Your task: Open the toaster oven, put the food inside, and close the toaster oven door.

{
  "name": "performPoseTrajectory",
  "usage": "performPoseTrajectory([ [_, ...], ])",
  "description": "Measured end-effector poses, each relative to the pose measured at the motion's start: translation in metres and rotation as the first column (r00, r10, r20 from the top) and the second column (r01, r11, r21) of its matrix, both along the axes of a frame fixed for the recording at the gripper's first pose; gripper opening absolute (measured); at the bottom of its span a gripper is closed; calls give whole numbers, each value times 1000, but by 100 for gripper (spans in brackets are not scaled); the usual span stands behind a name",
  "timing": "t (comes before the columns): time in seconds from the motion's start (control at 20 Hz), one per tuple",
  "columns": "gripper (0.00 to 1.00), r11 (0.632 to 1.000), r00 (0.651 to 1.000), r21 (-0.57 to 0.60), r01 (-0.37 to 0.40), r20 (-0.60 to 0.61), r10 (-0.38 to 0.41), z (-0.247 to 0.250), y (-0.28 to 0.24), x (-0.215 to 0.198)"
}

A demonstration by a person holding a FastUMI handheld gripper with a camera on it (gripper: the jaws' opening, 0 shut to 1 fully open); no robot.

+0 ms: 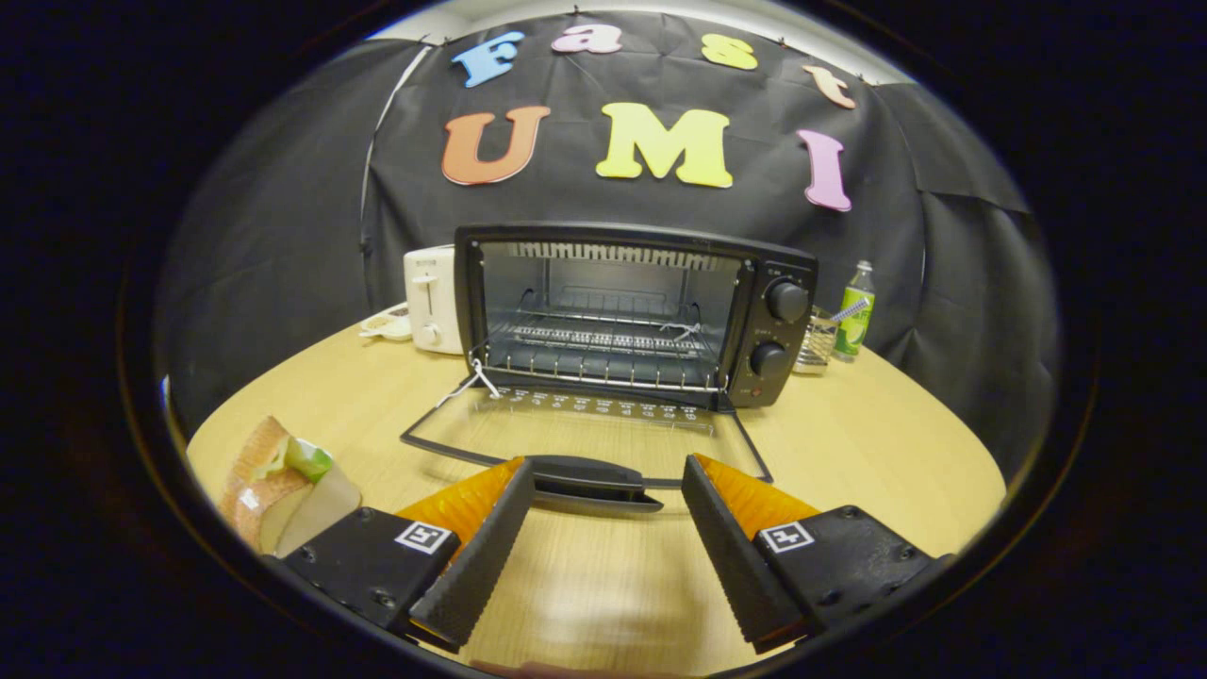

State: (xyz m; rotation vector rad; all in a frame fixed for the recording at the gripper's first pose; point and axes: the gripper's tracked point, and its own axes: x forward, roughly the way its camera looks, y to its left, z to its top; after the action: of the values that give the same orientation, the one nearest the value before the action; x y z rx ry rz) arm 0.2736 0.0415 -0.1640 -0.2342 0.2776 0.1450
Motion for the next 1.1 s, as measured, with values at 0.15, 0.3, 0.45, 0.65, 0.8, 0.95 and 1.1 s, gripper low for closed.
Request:
performPoseTrajectory([
  [0.15, 100, 996, 995, 2, -89, -37, 89, 12, 18, -23],
  [0.3, 100, 983, 980, 58, -177, -84, 181, 31, 41, -48],
  [0.45, 100, 961, 950, 130, -246, -163, 265, 40, 63, -69],
  [0.65, 100, 891, 831, 278, -358, -341, 440, 30, 102, -99],
  [0.8, 97, 849, 682, 407, -337, -516, 518, 16, 118, -117],
  [0.95, 91, 842, 604, 468, -268, -599, 525, 7, 123, -112],
  [1.1, 83, 835, 514, 498, -232, -667, 540, -6, 130, -116],
])
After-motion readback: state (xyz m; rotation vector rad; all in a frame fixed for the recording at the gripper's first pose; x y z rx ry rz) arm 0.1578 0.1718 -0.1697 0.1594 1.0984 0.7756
